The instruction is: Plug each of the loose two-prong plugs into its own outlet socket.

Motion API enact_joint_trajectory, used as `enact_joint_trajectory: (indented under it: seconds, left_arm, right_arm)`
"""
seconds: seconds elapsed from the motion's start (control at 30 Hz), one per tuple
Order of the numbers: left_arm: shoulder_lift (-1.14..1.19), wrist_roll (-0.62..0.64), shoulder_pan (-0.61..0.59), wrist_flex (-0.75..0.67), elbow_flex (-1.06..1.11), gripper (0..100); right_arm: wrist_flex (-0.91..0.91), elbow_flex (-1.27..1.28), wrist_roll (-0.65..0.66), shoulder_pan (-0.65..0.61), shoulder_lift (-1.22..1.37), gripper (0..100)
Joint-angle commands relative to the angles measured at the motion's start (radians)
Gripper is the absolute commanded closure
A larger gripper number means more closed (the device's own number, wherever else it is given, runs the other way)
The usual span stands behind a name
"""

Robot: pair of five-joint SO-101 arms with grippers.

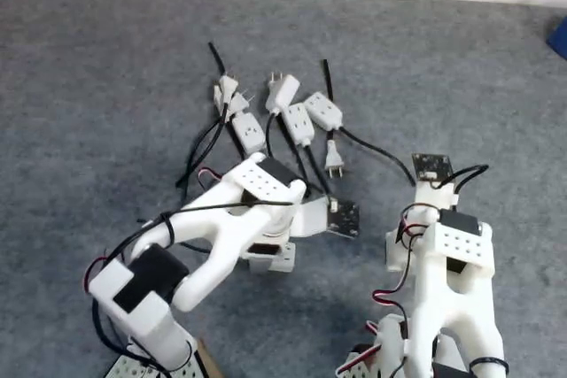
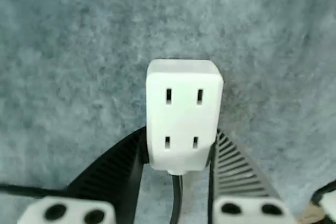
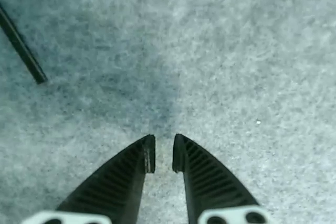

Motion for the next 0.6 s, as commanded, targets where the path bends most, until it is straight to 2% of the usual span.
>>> enact_joint_trajectory:
  seconds: [0.0,0.17,0.3,0.4,0.57]
  left_arm:
    - [0.016,-0.052,-0.008,-0.012,-0.028,99]
    - [0.018,-0.052,-0.010,-0.009,-0.097,99]
    - [0.007,-0.005,-0.054,-0.005,-0.177,87]
    - [0.010,-0.017,-0.125,0.097,-0.280,81]
    - [0.016,-0.117,-0.153,0.252,-0.325,81]
  right_arm:
    - [-0.012,-0.007,-0.009,0.001,-0.030,93.2]
    - [-0.012,-0.007,-0.009,-0.001,-0.030,93.2]
    - [-0.012,-0.007,-0.009,-0.001,-0.027,92.9]
    - [-0.012,-0.007,-0.009,-0.002,-0.027,92.9]
    - [-0.010,-0.007,-0.009,-0.035,-0.022,92.9]
